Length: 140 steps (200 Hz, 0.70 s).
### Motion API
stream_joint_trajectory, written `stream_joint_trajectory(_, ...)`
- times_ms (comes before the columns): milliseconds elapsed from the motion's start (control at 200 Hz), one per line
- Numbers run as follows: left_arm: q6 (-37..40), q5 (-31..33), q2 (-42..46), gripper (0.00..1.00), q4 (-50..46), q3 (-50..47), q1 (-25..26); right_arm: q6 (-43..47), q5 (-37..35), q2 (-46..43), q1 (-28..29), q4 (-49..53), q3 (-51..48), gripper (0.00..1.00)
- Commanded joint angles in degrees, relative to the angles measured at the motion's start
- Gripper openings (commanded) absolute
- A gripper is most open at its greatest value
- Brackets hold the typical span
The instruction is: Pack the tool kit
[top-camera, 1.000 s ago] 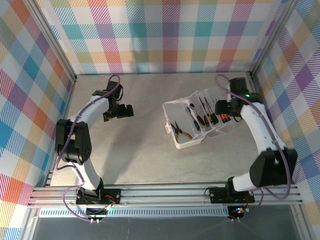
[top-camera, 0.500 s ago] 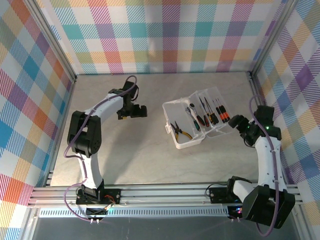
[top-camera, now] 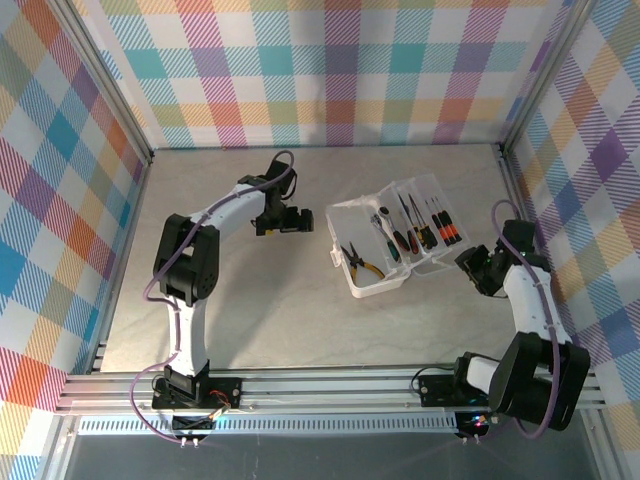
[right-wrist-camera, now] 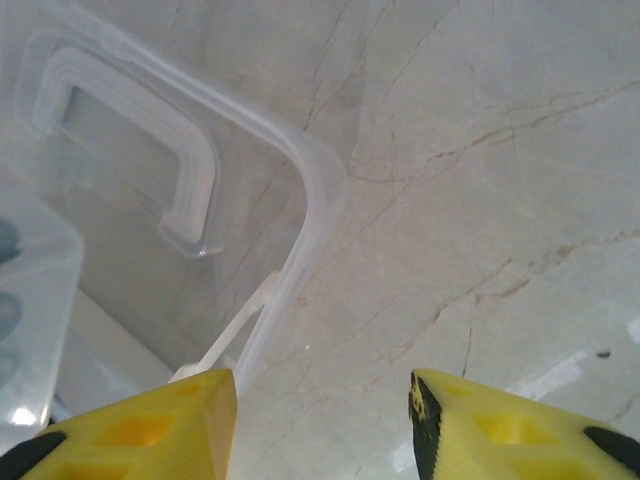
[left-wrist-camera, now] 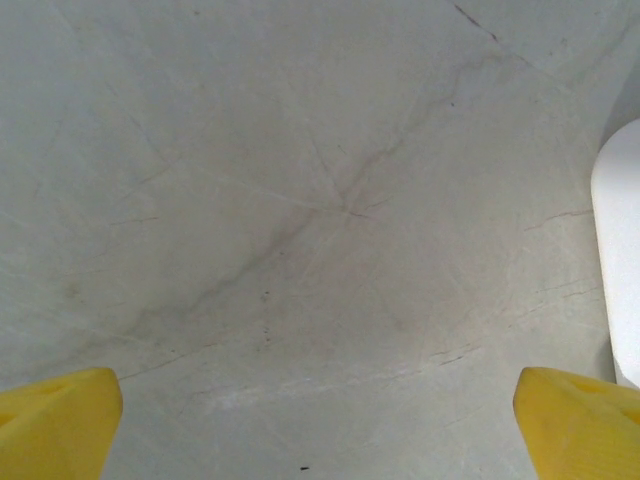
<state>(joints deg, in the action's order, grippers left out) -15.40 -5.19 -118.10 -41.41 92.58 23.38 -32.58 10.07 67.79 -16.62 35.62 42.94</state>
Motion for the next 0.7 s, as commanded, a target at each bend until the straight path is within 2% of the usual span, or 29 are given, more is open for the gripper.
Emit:
stream_joint_trajectory(0, -0.71, -1.36, -0.9, 1.0, 0.1, 2.15, 0.62, -0.02, -1.12, 1.55, -0.43, -3.75, -0.48, 0.47)
stream_joint_trajectory(160, -0.77, -1.66, -1.65, 1.0, -0.25, 3.04, 0.87, -0.43, -2.06, 4.54, -0.43, -6.68, -0.3, 0.4)
stream_joint_trajectory(455, -0.73, -1.75, -2.5, 1.0, -0.43, 3.73, 1.36, -1.43, -1.67, 10.09, -0.26, -11.05, 0.14, 0.36)
stream_joint_trajectory(620, -0.86, -1.99, -4.02, 1.0, -0.54, 4.92, 2.02, -1.53, -1.97, 12.24, 0.66, -12.42, 0.44, 0.28)
stream_joint_trajectory(695, -1.09, -2.35, -5.18, 1.0, -0.3, 5.78, 2.35, -1.57, -2.65, 13.1, 1.39, -12.79, 0.59, 0.2)
